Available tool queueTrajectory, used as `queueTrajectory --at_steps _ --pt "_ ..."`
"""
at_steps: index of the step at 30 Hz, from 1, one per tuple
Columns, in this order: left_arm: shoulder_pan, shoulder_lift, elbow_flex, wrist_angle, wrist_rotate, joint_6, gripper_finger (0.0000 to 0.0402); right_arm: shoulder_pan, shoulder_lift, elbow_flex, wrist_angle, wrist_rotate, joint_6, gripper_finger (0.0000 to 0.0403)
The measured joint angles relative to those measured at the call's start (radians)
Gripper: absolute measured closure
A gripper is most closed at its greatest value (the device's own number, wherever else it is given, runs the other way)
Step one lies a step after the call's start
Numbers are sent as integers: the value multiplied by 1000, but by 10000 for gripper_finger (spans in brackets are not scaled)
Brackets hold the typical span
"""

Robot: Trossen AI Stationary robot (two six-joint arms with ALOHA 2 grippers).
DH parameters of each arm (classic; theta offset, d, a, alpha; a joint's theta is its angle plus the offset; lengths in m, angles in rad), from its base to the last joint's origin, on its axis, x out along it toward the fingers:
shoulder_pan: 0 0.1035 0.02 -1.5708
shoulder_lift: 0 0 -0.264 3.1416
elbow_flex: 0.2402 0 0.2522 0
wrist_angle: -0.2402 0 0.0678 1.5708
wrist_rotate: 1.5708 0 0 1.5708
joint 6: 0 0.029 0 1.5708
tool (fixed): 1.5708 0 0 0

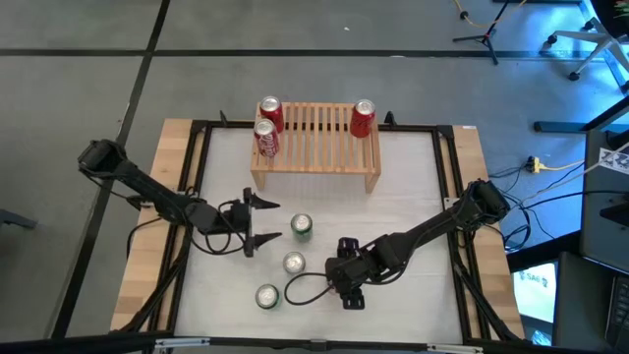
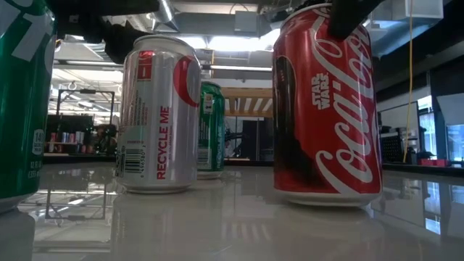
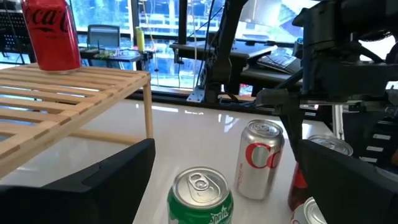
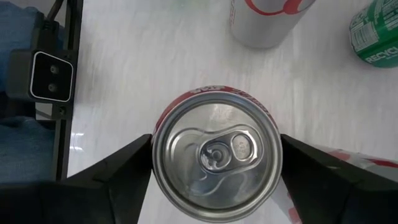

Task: Place canned beverage on shelf
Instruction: Put the red white soda can on the shelf

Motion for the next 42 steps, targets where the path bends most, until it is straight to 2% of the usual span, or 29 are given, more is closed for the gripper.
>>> queueTrajectory --at_steps 3,9,11,20,33,42 --pt "0 0 0 4 1 2 20 0 0 0 0 0 -11 81" --pt "0 0 0 8 1 7 20 0 0 -1 -2 -6 -23 16" --pt "0 0 0 7 1 7 20 0 0 -1 -1 -6 -23 8" --pt "0 0 0 14 2 -12 20 0 0 -1 0 1 -23 39" --pt "0 0 0 14 2 -15 20 -5 0 -1 11 1 -26 45" --pt "0 0 0 14 2 -15 20 -20 0 -1 47 -60 -26 47"
